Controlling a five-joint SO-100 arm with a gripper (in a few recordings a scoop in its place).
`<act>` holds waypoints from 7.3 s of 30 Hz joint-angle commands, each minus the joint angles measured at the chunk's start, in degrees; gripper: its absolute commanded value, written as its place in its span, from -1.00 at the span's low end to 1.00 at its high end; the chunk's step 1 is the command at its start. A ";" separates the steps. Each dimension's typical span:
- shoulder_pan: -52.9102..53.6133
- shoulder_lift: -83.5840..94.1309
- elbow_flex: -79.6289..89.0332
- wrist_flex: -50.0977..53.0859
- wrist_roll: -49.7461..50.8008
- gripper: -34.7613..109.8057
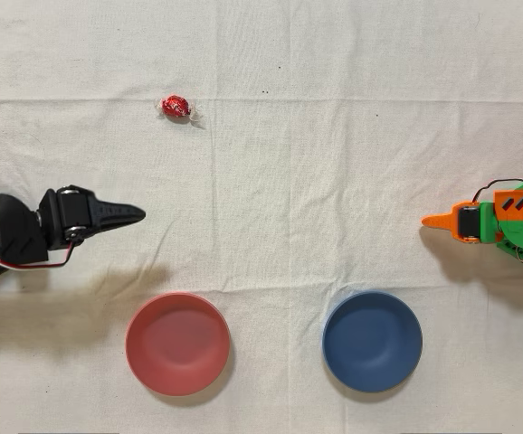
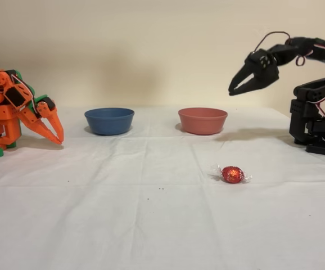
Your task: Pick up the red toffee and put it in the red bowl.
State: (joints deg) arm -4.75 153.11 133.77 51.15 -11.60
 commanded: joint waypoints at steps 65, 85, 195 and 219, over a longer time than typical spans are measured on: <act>-28.21 -50.54 -5.89 -27.33 -2.72 -0.16; -29.27 -61.17 -9.05 -35.24 -3.25 -0.16; -30.67 -68.38 -12.13 -40.96 -4.48 -0.39; -28.21 -45.88 -6.06 -27.42 -4.92 -0.43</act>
State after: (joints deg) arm -33.75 98.61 127.62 20.48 -15.56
